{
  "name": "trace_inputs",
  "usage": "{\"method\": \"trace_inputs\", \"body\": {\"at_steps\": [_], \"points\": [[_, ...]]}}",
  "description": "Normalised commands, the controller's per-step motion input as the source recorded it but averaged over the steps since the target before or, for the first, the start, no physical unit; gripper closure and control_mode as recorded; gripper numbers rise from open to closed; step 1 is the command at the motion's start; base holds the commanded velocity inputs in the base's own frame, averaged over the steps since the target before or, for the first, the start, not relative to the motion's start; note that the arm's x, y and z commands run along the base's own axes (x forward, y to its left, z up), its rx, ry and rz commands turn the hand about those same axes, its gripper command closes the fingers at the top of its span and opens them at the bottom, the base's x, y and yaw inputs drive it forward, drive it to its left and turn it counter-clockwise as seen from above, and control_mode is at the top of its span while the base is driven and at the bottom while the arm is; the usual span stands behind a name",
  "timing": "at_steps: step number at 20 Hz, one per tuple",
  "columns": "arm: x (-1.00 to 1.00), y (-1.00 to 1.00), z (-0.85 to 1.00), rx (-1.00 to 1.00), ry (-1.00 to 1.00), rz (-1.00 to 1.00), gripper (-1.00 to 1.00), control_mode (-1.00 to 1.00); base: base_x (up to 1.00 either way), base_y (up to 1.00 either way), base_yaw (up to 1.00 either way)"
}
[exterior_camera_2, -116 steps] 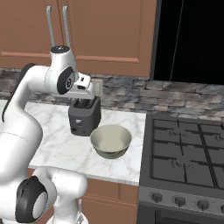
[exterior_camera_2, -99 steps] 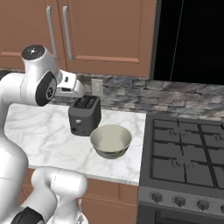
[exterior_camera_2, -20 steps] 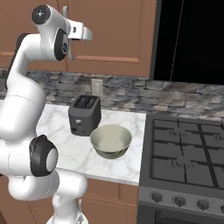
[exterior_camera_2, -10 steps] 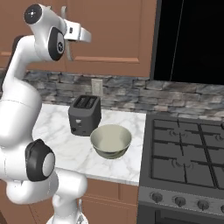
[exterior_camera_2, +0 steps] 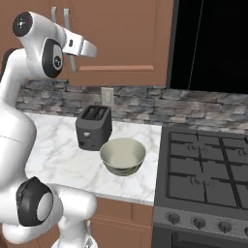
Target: Open the cabinet and setup a tea strainer by placing it in the bowl upright.
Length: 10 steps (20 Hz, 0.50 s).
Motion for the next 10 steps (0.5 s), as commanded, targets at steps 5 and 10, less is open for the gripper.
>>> {"method": "trace_inputs", "body": {"at_steps": [5, 10], "points": [[-1.0, -0.85, 0.2, 0.16, -0.06, -0.05, 1.0, -1.0, 0.0, 0.0, 0.0], [-1.0, -0.86, 0.2, 0.15, -0.07, -0.05, 1.0, -1.0, 0.0, 0.0, 0.0]]}}
